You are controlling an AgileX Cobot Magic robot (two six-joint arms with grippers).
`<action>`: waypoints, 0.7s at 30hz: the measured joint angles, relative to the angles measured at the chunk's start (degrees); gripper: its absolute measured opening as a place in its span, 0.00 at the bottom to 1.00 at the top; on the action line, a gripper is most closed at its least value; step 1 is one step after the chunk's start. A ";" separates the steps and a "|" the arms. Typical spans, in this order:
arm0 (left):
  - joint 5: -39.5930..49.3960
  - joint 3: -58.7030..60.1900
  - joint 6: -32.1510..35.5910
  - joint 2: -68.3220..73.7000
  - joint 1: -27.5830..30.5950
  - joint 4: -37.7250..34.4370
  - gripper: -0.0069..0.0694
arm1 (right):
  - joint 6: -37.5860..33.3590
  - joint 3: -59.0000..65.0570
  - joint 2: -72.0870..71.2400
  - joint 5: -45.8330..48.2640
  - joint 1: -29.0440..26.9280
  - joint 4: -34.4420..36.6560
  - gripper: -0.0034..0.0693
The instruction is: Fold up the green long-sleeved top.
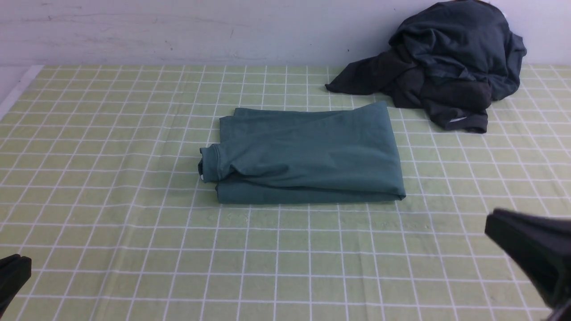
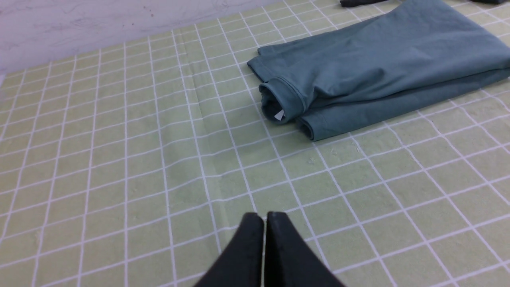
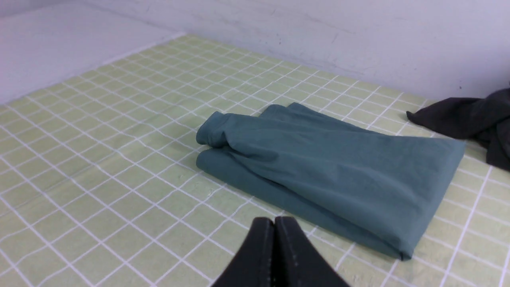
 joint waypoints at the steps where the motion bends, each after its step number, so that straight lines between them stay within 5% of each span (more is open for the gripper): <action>1: 0.00 0.00 0.00 0.00 0.00 0.00 0.09 | 0.06 4.41 -2.07 -3.82 0.00 0.98 0.03; 6: 0.06 0.00 0.00 0.00 0.00 0.08 0.09 | 0.23 17.76 -8.32 -12.01 0.00 3.30 0.03; 14: 0.17 0.05 0.00 0.00 -0.07 0.20 0.09 | 0.23 19.03 -12.99 6.52 -0.24 3.26 0.03; 21: 0.59 0.05 0.00 0.00 -0.07 0.27 0.09 | 4.71 18.98 -31.02 12.35 -14.68 -7.36 0.03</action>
